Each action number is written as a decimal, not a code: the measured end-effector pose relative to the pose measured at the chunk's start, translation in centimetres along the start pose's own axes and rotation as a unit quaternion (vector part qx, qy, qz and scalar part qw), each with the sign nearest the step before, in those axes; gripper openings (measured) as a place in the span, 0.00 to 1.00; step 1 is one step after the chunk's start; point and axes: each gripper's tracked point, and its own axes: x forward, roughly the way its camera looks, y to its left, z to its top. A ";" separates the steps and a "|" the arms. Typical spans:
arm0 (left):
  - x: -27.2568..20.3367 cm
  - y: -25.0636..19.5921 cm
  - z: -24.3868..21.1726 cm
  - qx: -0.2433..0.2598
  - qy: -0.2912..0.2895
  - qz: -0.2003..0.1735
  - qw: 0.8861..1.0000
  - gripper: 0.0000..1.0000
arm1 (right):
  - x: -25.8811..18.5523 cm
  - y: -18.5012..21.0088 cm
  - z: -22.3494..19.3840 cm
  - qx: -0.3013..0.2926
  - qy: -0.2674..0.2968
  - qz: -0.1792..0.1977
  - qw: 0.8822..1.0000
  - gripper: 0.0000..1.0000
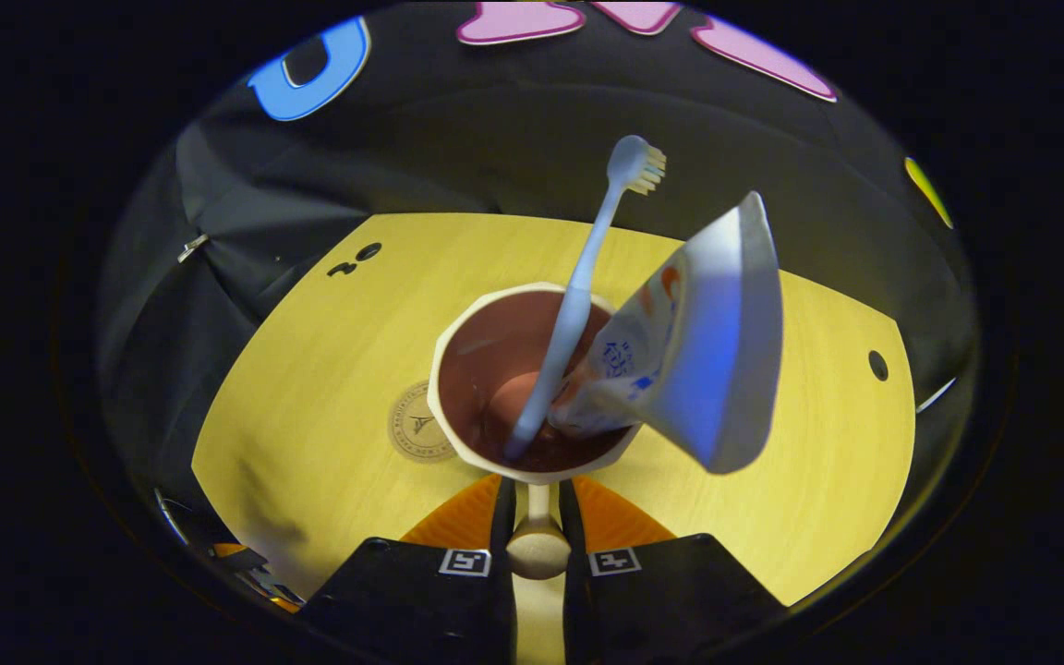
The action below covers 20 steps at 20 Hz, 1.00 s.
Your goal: Put the toothbrush and toothpaste on the desktop into the cup, then pick up the cup and place it on the coaster on the desktop.
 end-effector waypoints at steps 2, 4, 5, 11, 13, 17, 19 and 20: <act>-0.3 0.4 -0.3 0.000 0.004 0.003 1.000 0.98 | 0.6 1.7 0.2 -0.008 0.004 0.006 1.000 0.23; -0.8 1.0 -0.4 0.001 0.006 0.005 1.000 0.98 | 1.5 3.2 0.3 -0.017 0.010 0.012 1.000 0.23; -1.0 1.3 -0.4 0.000 0.006 0.008 1.000 0.98 | 1.5 3.6 0.0 -0.021 0.012 0.014 1.000 0.23; -1.8 3.0 -0.3 -0.019 0.004 0.022 1.000 0.98 | 3.8 6.7 -0.2 -0.036 0.028 0.018 0.999 0.23; -1.9 3.2 0.1 -0.021 -0.002 0.025 0.999 0.98 | 4.8 7.2 -0.4 -0.041 0.033 0.017 0.998 0.23; -2.1 3.1 0.7 -0.022 -0.006 0.027 0.999 0.98 | 6.4 8.2 -1.1 -0.050 0.042 0.014 0.998 0.23; -1.9 3.0 0.8 -0.023 -0.006 0.027 0.999 0.98 | 6.9 8.3 -1.4 -0.060 0.045 0.009 0.997 0.24; -1.8 2.8 0.8 -0.023 -0.005 0.027 0.999 0.98 | 7.0 8.5 -1.5 -0.065 0.045 0.007 0.997 0.24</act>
